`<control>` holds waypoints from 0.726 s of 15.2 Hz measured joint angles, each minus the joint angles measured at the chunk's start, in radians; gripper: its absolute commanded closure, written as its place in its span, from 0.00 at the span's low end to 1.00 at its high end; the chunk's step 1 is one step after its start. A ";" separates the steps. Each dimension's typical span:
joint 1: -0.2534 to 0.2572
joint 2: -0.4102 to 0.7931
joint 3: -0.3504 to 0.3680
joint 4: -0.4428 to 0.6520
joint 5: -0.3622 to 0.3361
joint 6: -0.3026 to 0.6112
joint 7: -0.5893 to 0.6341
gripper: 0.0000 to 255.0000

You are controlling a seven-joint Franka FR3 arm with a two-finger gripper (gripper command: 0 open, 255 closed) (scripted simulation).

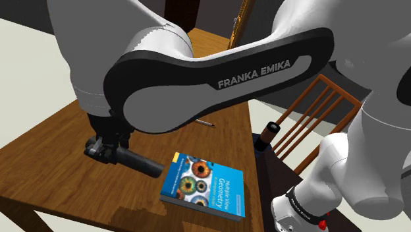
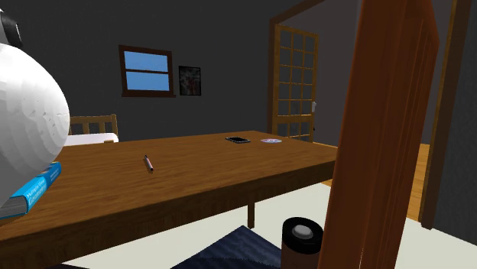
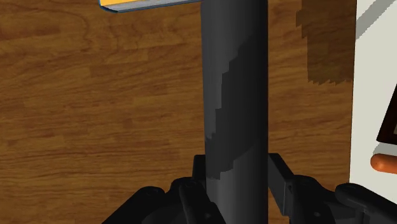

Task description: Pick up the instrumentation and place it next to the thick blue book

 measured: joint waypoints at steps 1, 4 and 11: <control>0.001 0.006 -0.001 -0.005 -0.002 0.010 0.003 1.00; 0.004 0.023 -0.002 -0.024 -0.010 0.045 0.013 1.00; 0.006 0.061 -0.009 -0.064 -0.025 0.121 0.026 1.00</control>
